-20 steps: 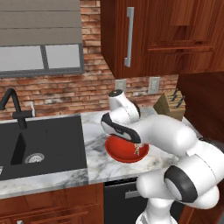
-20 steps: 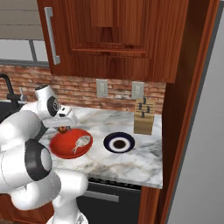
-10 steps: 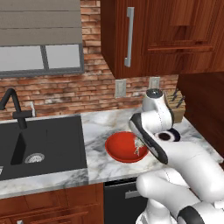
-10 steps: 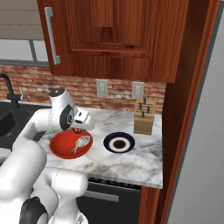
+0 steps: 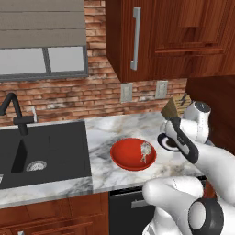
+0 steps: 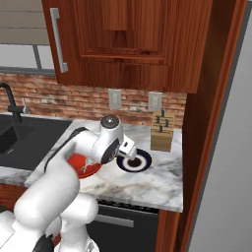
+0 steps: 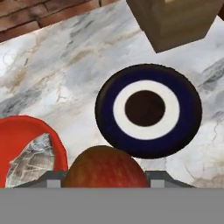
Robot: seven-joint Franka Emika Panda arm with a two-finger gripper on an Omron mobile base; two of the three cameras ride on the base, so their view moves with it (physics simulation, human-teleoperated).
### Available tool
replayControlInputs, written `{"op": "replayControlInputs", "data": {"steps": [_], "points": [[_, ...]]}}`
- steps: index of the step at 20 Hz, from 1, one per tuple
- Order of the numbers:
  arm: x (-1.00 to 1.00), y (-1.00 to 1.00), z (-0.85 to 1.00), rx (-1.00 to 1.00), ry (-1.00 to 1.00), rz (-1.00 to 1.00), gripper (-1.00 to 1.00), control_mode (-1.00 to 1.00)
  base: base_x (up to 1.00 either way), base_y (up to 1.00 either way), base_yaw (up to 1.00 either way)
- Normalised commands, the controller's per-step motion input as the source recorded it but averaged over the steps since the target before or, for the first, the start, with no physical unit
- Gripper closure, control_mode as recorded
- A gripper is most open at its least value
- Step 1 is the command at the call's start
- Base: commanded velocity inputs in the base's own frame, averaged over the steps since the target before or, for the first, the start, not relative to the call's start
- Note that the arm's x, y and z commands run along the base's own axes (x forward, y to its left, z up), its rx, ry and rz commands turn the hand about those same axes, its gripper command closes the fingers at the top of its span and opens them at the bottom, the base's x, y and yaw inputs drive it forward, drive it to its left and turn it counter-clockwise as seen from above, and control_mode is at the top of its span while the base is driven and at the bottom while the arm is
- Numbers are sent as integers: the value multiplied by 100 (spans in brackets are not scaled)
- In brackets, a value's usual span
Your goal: Remove the apple from the bowl and place it on the small plate. Then place the bowl with only the fish in the microwave, close the door, and press the start button to microwave the fish.
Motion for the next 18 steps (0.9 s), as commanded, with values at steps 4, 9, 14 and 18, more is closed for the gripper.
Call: {"op": "replayControlInputs", "data": {"steps": [4,9,14,18], "points": [[63,-61,-17,9,2,-8,100,-100,0,0,0],[48,-22,-42,0,9,-3,100,-100,0,0,0],[29,-3,-32,0,3,-1,100,-100,0,0,0],[29,-1,-53,-1,4,0,100,-100,0,0,0]]}}
